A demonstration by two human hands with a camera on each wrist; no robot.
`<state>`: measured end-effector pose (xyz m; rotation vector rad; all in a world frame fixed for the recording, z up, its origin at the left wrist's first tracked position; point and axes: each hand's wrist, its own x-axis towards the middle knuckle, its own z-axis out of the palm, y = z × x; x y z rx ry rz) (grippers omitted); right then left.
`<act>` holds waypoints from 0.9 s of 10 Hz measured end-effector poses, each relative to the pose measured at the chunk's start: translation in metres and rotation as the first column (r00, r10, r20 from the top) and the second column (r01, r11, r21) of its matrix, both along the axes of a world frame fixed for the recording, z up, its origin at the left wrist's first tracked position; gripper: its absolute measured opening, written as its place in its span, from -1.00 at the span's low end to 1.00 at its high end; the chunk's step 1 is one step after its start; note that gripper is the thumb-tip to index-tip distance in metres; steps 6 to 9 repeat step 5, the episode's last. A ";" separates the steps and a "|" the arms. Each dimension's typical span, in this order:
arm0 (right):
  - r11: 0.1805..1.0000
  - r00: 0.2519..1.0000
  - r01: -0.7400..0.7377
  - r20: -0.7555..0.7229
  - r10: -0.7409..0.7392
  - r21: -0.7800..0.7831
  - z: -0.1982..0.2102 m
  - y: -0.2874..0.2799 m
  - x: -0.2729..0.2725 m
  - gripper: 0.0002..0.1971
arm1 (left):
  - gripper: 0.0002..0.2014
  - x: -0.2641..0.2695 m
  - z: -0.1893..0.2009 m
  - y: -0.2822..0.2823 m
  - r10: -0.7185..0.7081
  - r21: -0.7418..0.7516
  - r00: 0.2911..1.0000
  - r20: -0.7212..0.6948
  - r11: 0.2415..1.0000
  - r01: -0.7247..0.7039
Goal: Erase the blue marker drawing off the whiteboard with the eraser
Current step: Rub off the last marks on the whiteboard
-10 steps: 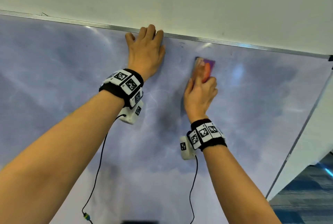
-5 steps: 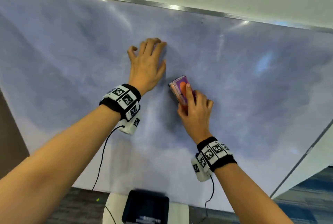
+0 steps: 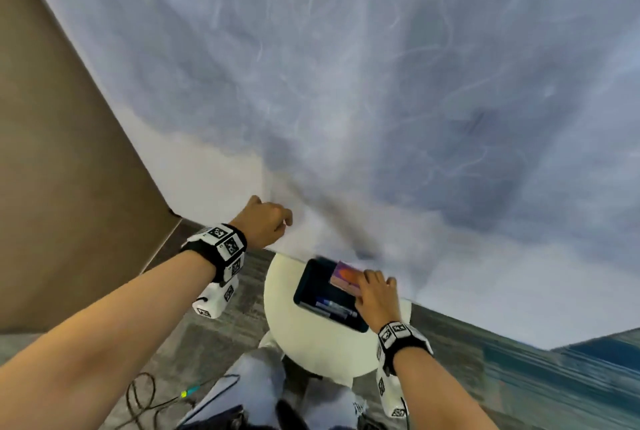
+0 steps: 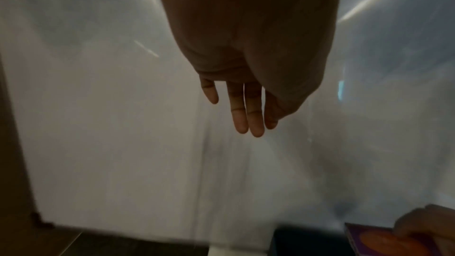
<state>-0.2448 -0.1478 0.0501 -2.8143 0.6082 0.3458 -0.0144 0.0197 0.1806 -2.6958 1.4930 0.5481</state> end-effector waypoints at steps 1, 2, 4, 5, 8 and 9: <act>0.998 0.994 0.051 -0.101 -0.048 0.024 -0.027 0.016 0.005 -0.49 | -0.76 0.006 -0.023 0.022 0.002 0.102 1.000 0.010 0.995 -0.003; 0.993 0.978 0.121 -0.173 -0.118 0.008 -0.052 0.025 0.020 -0.52 | -0.75 0.020 -0.043 0.032 -0.012 0.169 1.000 0.020 0.986 0.008; 0.988 0.966 0.155 -0.215 -0.146 0.025 -0.106 0.036 0.052 -0.55 | -0.78 0.035 -0.086 0.032 -0.122 0.192 0.989 0.077 0.976 0.106; 0.982 0.963 0.187 -0.202 -0.176 0.034 -0.121 0.040 0.062 -0.53 | -0.79 0.042 -0.099 0.032 -0.114 0.179 0.992 0.048 0.978 0.104; 0.982 0.963 0.187 -0.202 -0.176 0.034 -0.121 0.040 0.062 -0.53 | -0.79 0.042 -0.099 0.032 -0.114 0.179 0.992 0.048 0.978 0.104; 0.982 0.963 0.187 -0.202 -0.176 0.034 -0.121 0.040 0.062 -0.53 | -0.79 0.042 -0.099 0.032 -0.114 0.179 0.992 0.048 0.978 0.104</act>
